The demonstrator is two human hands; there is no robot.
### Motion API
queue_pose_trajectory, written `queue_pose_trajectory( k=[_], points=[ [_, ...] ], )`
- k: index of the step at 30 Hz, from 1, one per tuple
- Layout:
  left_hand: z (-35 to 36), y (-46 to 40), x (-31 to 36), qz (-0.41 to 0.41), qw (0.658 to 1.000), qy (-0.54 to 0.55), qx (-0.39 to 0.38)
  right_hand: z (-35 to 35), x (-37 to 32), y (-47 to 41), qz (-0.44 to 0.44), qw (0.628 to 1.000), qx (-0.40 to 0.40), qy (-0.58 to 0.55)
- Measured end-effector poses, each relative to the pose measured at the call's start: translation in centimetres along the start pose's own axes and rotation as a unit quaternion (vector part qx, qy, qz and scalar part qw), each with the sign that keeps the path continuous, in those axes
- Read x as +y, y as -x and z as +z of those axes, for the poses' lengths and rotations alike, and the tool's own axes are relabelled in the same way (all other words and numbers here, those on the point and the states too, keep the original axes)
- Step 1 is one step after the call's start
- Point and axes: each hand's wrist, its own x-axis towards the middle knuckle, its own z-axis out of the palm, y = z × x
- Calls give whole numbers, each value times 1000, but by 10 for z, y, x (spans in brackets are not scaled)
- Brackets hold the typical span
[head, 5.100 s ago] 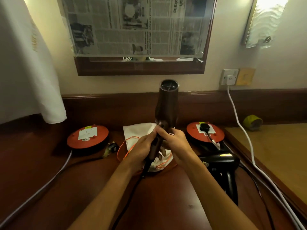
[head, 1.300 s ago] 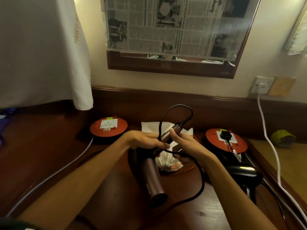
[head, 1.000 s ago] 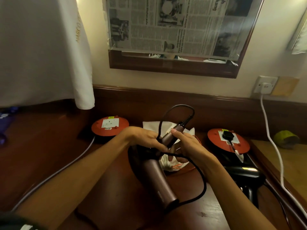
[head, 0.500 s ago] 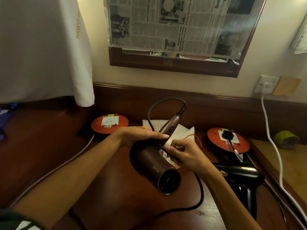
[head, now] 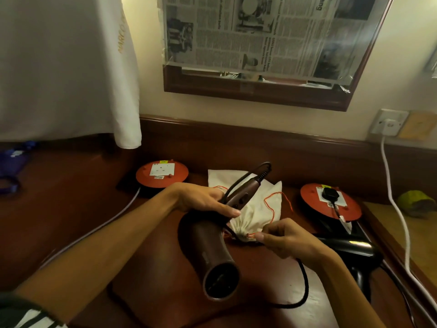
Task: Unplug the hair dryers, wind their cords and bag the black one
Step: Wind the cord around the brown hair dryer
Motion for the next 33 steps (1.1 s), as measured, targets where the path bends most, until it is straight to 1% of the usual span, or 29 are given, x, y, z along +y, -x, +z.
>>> queue_pose_trajectory(
  k=[6, 8, 10, 11, 13, 14, 15, 16, 17, 18, 19, 20, 23, 24, 26, 29, 30, 32, 33],
  points=[
    [3, 4, 7, -44, 998, -45, 15, 3, -8, -14, -43, 998, 31, -45],
    [2, 4, 5, -54, 997, -42, 24, 5, -5, -15, -52, 994, 36, -84],
    [2, 6, 5, -56, 998, -26, 15, 5, -2, -14, -50, 991, 36, -123],
    [2, 8, 6, -59, 998, -22, 9, 3, -2, -15, -43, 991, 34, -119],
    [4, 8, 11, -70, 997, -40, 0, -4, -3, -20, 2, 998, 20, -55],
    [6, 8, 16, -75, 995, -62, -7, -8, -2, -23, 31, 999, -14, -13],
    [10, 7, 19, -79, 993, -90, -24, -14, -4, -25, 64, 996, -64, 12],
    [13, 7, 23, -77, 989, -117, -51, -18, -8, -26, 98, 988, -115, 18],
    [17, 6, 24, -71, 984, -138, -86, -25, -11, -26, 130, 981, -145, 6],
    [22, 6, 25, -66, 979, -152, -123, -32, -15, -26, 155, 975, -157, 6],
    [25, 5, 26, -61, 973, -168, -149, -42, -17, -30, 163, 976, -143, 27],
    [28, 5, 29, -58, 966, -195, -159, -51, -21, -35, 153, 978, -129, 58],
    [36, 0, 32, -86, 934, -320, -135, -64, -38, -51, 125, 968, -152, 159],
    [38, -2, 31, -99, 923, -349, -126, -67, -46, -57, 118, 968, -144, 167],
    [37, -5, 30, -132, 912, -375, -100, -69, -78, -64, 92, 969, -138, 185],
    [25, -7, 27, -182, 886, -425, -26, -61, -128, -58, 46, 959, -170, 223],
    [20, -7, 26, -190, 887, -421, -19, -53, -139, -54, 37, 953, -198, 227],
    [12, -8, 23, -182, 900, -395, -24, -28, -146, -46, 30, 938, -251, 238],
    [7, -7, 20, -168, 905, -391, -19, -15, -143, -43, 19, 932, -258, 253]
  ],
)
